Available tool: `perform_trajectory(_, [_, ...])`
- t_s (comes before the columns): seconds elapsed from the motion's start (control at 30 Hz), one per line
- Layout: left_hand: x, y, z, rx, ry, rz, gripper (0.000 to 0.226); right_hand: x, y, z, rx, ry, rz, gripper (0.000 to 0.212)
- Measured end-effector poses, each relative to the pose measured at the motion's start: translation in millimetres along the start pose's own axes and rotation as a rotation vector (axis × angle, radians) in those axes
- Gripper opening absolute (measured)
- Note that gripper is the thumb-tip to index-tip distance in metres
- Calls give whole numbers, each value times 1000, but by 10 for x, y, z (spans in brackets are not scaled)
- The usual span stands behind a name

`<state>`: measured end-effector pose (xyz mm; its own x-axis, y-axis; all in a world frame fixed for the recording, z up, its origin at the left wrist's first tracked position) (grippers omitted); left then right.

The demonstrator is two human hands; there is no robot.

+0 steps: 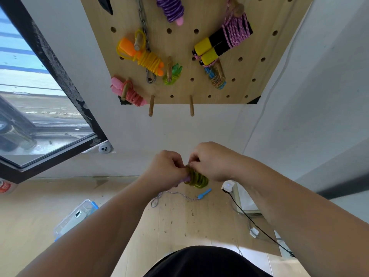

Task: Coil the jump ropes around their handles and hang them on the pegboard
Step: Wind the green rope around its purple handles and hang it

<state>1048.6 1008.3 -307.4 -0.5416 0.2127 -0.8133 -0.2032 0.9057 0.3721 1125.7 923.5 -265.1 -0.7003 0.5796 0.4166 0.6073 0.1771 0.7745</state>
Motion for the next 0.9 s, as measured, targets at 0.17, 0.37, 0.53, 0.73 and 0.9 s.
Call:
perform_trajectory(0.17, [41,-11,-11,-39,50,-212,10,-10,2,-234,-270,27,118,18])
perform_trajectory(0.37, [132,-228,-81,19,174,-449,6,-94,-37,-487,-517,178,246,7])
perform_trajectory(0.53, [57,-362,-117,82,267,-770,11,28,33,-659,-728,328,150,26])
perform_trajectory(0.73, [-141,-416,-177,207,267,-1025,23,78,167,-865,-906,471,36,19])
perform_trajectory(0.9, [-259,-353,-213,249,256,-1116,23,18,202,-921,-889,508,74,14])
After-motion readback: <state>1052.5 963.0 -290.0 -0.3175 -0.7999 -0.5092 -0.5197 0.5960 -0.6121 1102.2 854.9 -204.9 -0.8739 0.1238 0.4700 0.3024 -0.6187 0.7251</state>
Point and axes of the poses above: each hand's wrist, its own z-axis towards the middle knuckle, its own y-axis out of the back of the hand, x = y × z, the point moved 9 cm from there along z, towards the middle knuckle, and after that the axes turned 5 degrees about x, right-handed, at the moved point
